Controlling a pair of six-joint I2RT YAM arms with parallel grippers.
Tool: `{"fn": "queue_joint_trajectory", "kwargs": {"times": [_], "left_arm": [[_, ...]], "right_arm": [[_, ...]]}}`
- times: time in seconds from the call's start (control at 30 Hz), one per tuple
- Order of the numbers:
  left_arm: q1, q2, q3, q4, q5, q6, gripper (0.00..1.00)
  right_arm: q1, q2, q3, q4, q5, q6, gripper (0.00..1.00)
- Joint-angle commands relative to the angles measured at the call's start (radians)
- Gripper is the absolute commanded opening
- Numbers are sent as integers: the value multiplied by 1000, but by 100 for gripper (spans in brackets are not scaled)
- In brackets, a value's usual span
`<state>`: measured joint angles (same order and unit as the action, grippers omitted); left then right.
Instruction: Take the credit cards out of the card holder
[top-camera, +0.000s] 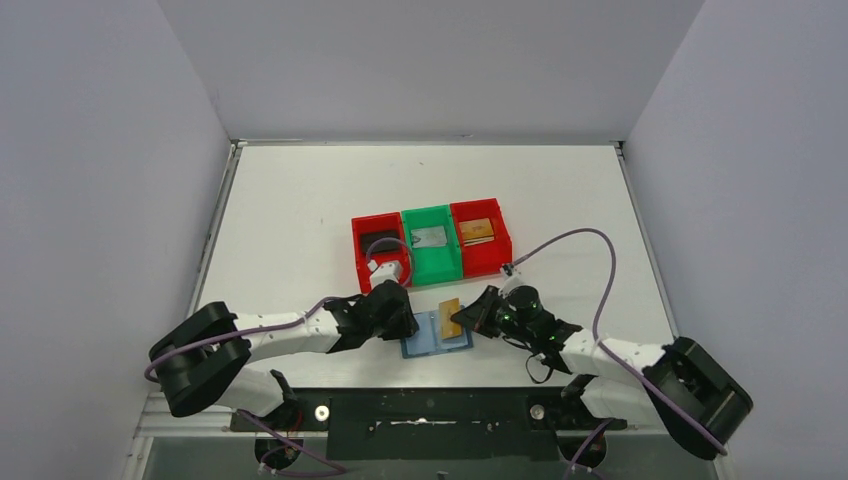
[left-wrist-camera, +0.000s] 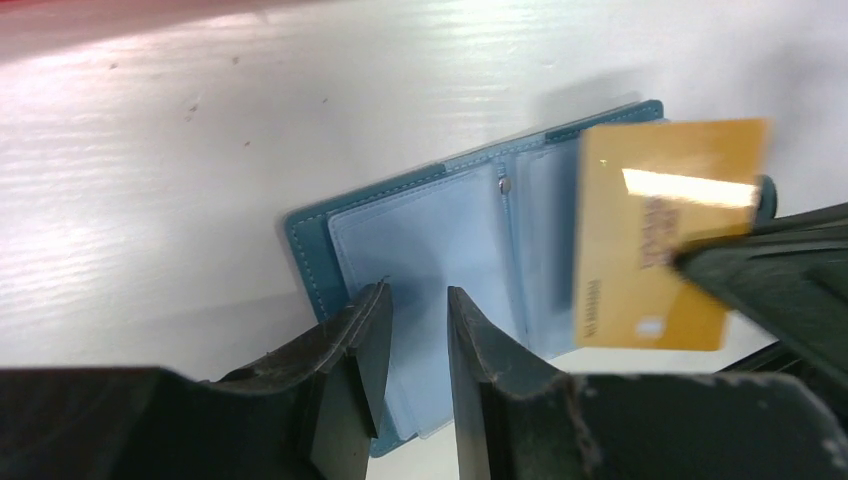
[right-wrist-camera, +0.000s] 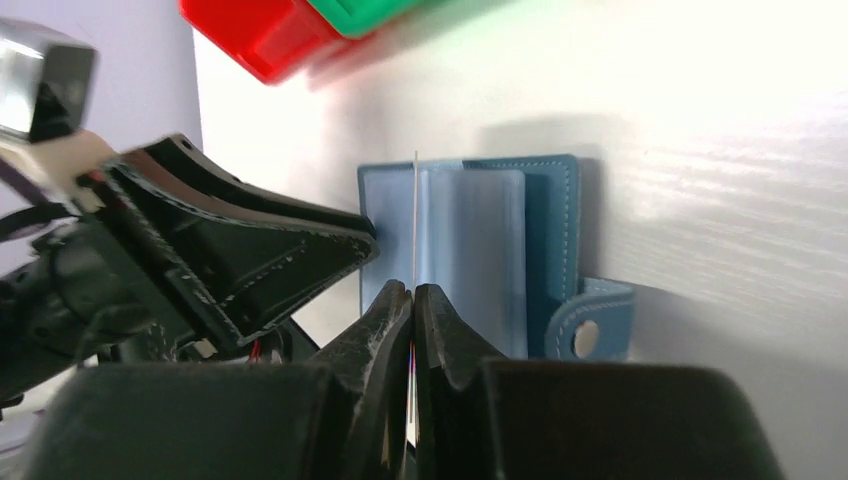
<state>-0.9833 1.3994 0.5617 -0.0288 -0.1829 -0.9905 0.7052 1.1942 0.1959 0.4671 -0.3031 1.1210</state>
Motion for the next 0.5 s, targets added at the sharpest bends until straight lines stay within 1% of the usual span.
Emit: {"fn": "queue_joint_trajectory", "kwargs": {"times": [0.0,0.1,0.17,0.3,0.43,0.47], "left_arm": [[-6,-59,0,-140,-47,9,28],[-10,-112,5,-144,-54,17,37],[-13,-156,15,-145,-62,26,44],[-11,-244,47,-174,-92,56,59],[-1,-309,91,-291,-152,103,67],[6,-323,114,-323,-172,114,72]], "right_arm": [[-20,-195,23,-178,134,-104,0],[-24,-324,36,-254,181,-160,0],[-24,-402,40,-283,209,-194,0],[-24,-509,44,-312,258,-275,0],[-24,-577,82,-368,304,-399,0],[-24,-589,91,-377,312,-433,0]]}}
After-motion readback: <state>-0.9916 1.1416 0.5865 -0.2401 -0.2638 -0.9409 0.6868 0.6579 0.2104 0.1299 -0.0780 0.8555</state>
